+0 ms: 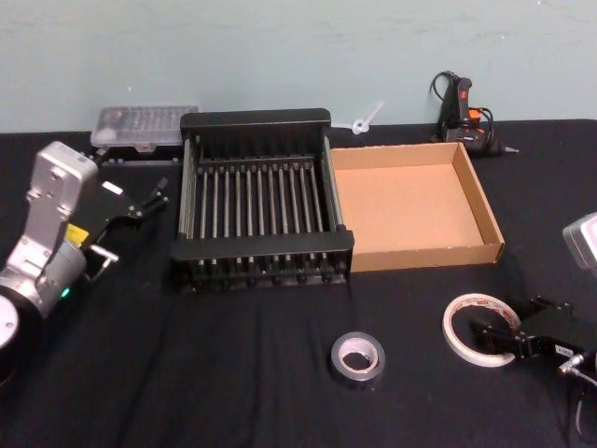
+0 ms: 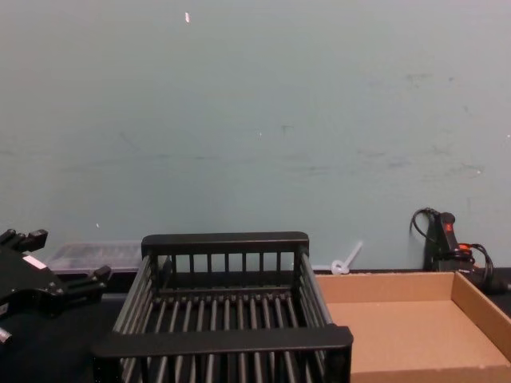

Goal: Pick up the white tape and place it into the black box , Pick up the silver tape and place it into the brown box.

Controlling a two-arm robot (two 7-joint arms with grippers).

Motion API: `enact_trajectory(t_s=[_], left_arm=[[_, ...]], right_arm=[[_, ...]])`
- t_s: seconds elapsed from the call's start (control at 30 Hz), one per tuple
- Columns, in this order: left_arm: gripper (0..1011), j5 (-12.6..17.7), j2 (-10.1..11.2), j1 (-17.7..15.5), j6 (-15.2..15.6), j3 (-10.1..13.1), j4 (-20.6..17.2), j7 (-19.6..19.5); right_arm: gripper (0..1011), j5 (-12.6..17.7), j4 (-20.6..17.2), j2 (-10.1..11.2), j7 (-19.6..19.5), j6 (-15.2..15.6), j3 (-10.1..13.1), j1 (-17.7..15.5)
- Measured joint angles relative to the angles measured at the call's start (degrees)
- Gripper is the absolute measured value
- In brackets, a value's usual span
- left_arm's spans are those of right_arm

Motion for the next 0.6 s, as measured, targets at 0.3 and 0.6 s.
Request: enact_trajectory(t_s=[0.3,0.6], left_arm=[[1001,0.0,0.0,0.0,0.0,0.0,0.0,0.0],[1001,0.0,0.0,0.0,0.0,0.0,0.0,0.0]], right_arm=[[512,0.0,0.0,0.0,0.0,0.0,0.0,0.0],[228,0.1,0.0,0.0,-0.1,0.0,0.0,0.0]])
